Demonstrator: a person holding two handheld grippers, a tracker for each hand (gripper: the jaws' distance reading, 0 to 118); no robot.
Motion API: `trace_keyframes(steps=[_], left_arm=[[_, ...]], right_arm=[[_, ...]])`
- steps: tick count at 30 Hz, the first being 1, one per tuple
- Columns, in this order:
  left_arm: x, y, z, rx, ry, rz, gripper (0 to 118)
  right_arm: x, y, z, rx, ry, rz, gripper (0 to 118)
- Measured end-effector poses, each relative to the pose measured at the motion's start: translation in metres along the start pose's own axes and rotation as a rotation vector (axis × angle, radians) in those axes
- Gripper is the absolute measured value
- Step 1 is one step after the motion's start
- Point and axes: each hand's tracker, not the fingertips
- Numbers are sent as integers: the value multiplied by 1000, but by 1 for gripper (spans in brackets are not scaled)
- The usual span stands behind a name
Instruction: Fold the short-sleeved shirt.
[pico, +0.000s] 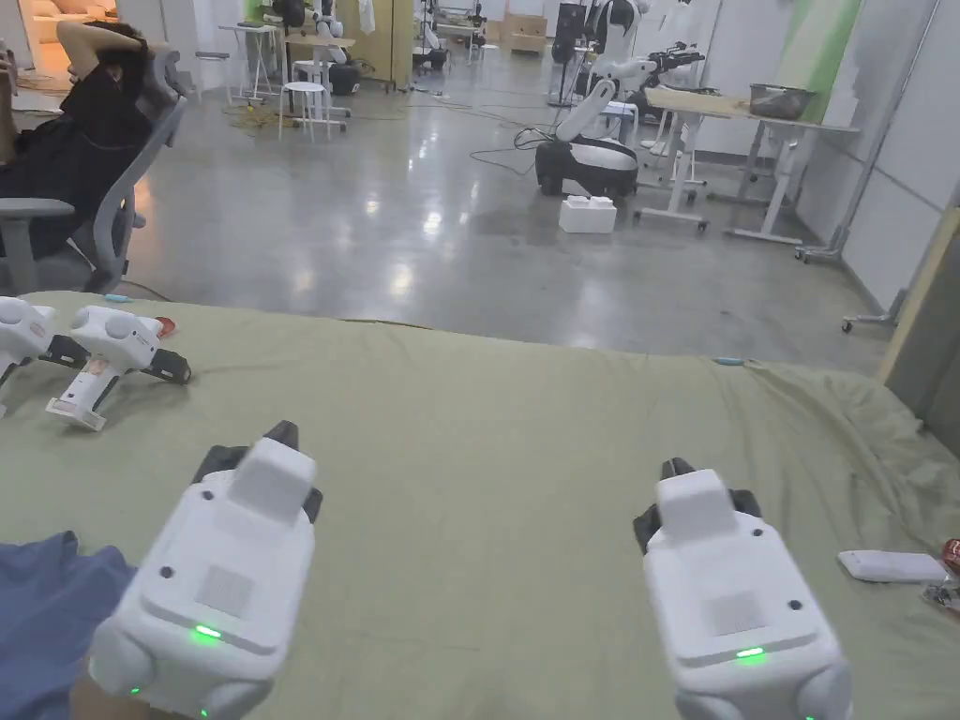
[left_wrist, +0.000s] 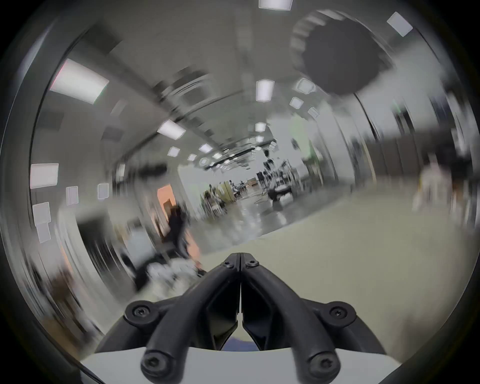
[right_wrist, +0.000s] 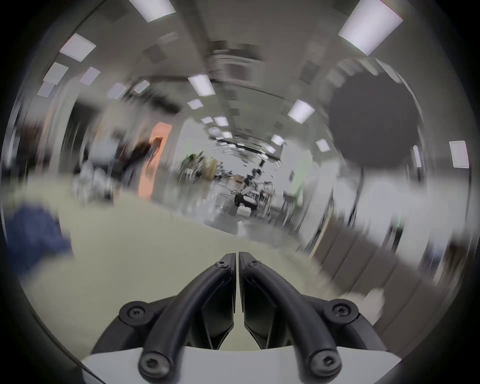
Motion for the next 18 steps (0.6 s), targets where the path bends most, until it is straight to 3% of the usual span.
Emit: trace_keyframes(steps=[2, 5, 8, 9, 10, 12, 18], left_arm=[[10, -6, 0, 19, 12, -223, 0], [17, -14, -1, 44, 29, -460, 0], [15, -18, 1, 43, 17, -466, 0], [14, -18, 1, 37, 11, -429, 0], [9, -17, 2, 27, 5, -335, 0], [2, -13, 2, 6, -5, -99, 0], [-27, -16, 12, 15, -40, 728, 0]], right_arm=[[-13, -5, 0, 40, -12, 234, 2], [-22, -13, 2, 90, -60, 489, 2], [-20, -21, 1, 82, -54, 487, 2], [-23, -17, 4, 88, -62, 536, 2], [-22, -17, 4, 75, -55, 502, 2], [-12, -14, 8, 44, -50, 331, 2], [17, -7, 11, -77, -46, -423, 2]])
